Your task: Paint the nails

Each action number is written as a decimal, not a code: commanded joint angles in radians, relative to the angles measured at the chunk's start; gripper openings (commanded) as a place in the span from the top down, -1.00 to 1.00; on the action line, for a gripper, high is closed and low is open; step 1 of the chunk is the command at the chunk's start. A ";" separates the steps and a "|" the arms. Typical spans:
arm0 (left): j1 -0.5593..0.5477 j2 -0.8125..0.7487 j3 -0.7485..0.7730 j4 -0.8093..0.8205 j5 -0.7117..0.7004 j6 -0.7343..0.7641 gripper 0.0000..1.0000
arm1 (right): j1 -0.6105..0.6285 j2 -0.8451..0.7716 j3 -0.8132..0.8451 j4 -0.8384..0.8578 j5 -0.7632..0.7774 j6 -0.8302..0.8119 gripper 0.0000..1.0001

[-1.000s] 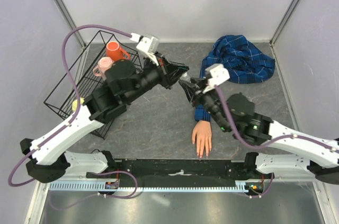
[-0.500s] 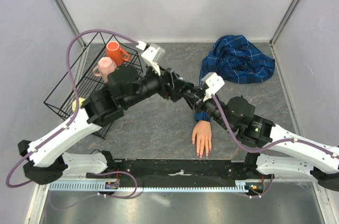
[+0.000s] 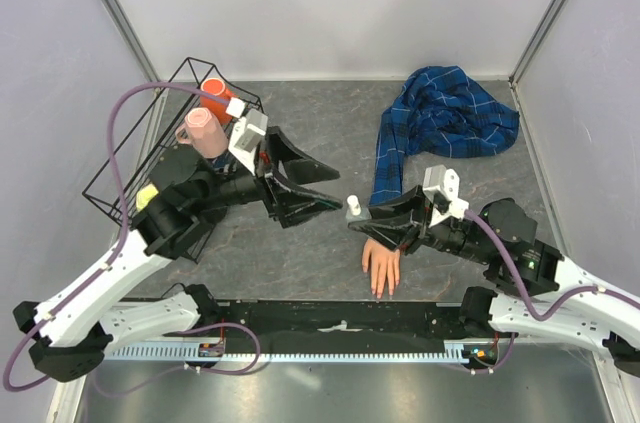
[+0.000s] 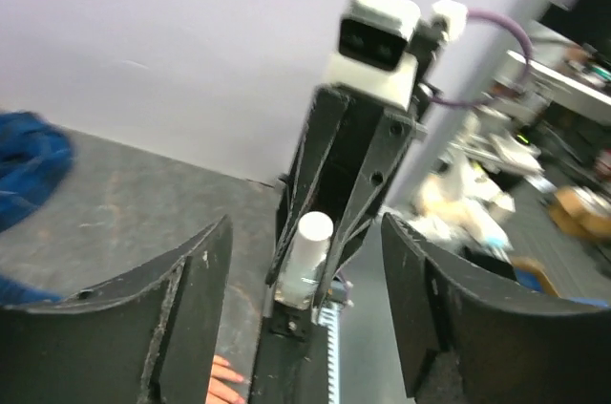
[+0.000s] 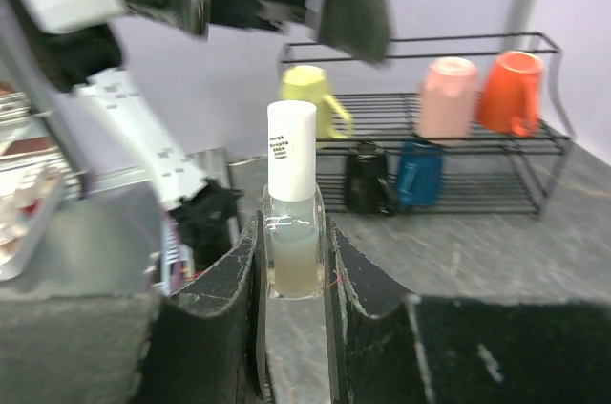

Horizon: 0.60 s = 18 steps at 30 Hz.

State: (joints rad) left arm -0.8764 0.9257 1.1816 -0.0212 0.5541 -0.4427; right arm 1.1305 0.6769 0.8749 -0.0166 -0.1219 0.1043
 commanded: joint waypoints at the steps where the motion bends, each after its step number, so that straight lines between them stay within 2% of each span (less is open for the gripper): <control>1: 0.017 0.041 -0.095 0.373 0.372 -0.138 -0.55 | -0.001 -0.023 0.035 0.035 -0.174 0.077 1.00; 7: 0.014 0.091 -0.126 0.553 0.457 -0.214 -0.60 | -0.001 -0.040 0.045 0.037 -0.177 0.103 1.00; 12: 0.011 0.102 -0.131 0.575 0.437 -0.218 -0.29 | -0.001 -0.025 0.053 0.041 -0.180 0.107 1.00; 15: 0.010 0.116 -0.122 0.573 0.437 -0.217 -0.17 | -0.001 -0.016 0.053 0.049 -0.179 0.107 1.00; 18: 0.010 0.124 -0.108 0.529 0.431 -0.197 -0.15 | -0.001 -0.011 0.056 0.055 -0.182 0.106 1.00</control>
State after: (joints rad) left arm -0.8646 1.0359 1.0451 0.4976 0.9577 -0.6250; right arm 1.1301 0.6613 0.8864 -0.0158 -0.2840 0.1986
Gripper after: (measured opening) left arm 0.578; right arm 0.286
